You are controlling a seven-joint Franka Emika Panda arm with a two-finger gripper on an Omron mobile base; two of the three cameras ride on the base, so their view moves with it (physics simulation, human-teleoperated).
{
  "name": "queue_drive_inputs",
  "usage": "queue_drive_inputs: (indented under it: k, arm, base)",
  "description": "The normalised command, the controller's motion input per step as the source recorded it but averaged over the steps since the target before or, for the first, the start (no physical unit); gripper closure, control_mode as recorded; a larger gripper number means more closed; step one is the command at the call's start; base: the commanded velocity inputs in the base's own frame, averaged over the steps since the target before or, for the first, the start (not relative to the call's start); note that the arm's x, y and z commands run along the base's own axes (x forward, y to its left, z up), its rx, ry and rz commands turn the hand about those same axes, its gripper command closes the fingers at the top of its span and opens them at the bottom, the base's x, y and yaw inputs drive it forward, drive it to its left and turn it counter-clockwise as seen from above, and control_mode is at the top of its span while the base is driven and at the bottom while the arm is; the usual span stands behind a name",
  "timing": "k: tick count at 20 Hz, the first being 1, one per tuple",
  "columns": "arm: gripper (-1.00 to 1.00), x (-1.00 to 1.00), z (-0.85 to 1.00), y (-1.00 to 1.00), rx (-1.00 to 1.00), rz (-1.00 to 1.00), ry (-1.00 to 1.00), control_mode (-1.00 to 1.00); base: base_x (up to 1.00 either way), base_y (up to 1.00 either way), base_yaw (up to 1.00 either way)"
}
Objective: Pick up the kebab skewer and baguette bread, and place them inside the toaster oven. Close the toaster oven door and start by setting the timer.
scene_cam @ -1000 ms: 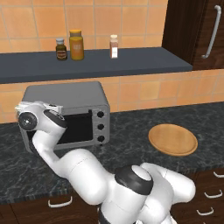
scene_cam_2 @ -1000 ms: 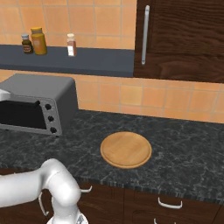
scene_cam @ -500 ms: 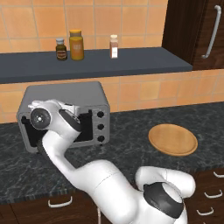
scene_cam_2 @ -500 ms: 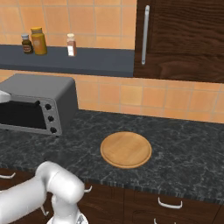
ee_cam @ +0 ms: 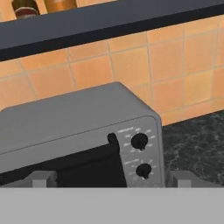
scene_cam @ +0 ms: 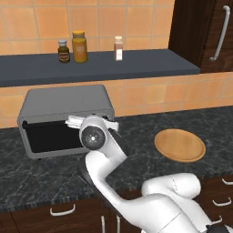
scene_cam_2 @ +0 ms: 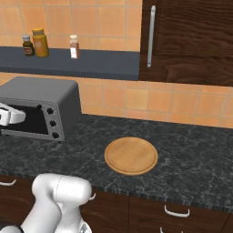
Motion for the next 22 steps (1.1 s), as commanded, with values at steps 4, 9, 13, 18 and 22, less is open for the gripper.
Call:
queue_drive_inputs:
  k: [4,9,13,18,22]
  arm:
    - [-1.00,-0.29,-0.34,-1.00,0.00,0.12,0.00,-1.00]
    - [-1.00,0.02,-0.39,-0.81,0.00,0.15,0.00,-1.00]
    - [-1.00,0.32,-0.87,-0.05,-0.06,0.15,0.00,-1.00]
    - [-1.00,0.40,-0.32,0.00,-0.01,0.14,0.00,-1.00]
    - [-1.00,0.33,-0.09,-0.04,0.00,-0.01,0.00,-1.00]
  base:
    - [0.00,0.00,0.00]
    - [0.00,0.00,0.00]
    - [0.00,0.00,0.00]
    - [0.00,0.00,0.00]
    - [0.00,0.00,0.00]
